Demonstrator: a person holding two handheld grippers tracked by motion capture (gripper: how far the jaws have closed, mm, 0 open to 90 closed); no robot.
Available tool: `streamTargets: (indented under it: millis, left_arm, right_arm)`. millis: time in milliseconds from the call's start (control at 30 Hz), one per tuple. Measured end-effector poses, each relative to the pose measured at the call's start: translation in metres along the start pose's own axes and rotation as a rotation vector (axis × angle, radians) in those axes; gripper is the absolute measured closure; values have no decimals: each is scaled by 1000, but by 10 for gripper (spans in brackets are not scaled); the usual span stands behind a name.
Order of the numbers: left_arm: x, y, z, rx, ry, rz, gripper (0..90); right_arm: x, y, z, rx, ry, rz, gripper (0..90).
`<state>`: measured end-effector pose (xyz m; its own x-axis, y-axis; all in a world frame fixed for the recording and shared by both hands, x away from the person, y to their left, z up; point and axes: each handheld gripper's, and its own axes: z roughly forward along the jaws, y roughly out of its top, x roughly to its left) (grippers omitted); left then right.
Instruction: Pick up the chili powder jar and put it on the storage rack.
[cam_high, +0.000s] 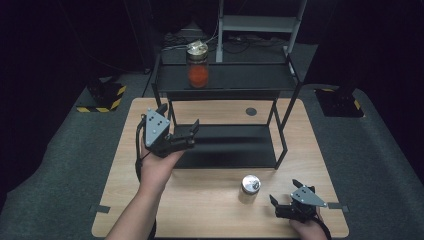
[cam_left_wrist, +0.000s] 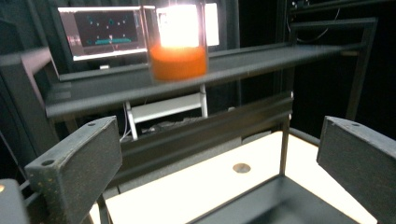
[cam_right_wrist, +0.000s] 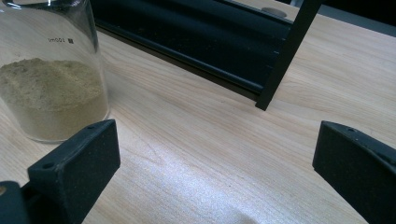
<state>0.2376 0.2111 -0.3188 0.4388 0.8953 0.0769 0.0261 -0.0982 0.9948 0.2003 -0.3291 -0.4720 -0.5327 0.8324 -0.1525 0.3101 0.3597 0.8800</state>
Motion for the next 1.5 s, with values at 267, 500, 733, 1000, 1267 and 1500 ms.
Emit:
streamTargets:
  millis: [267, 500, 733, 1000, 1267, 1500]
  left_arm:
    - [-2, -30, -8, 55, -22, -18, 4]
    - [-5, -55, -13, 102, -36, -25, 4]
    - [-10, -75, -17, 159, -57, -30, 4]
    - [-19, -100, -19, 229, -79, -31, 4]
    - [-24, -121, -20, 296, -87, -18, 4]
    - [-31, -145, -22, 390, -96, 4, 4]
  right_arm:
    - [1, 0, 0, -1, -5, 2, 0]
    - [1, 1, 1, 6, -4, 1, 0]
    - [2, 1, 0, 3, -9, -2, 0]
    - [1, 0, 0, -2, -8, 1, 0]
    - [2, -2, -1, -11, -13, 0, 0]
    - [3, -1, -1, -8, -13, -7, 0]
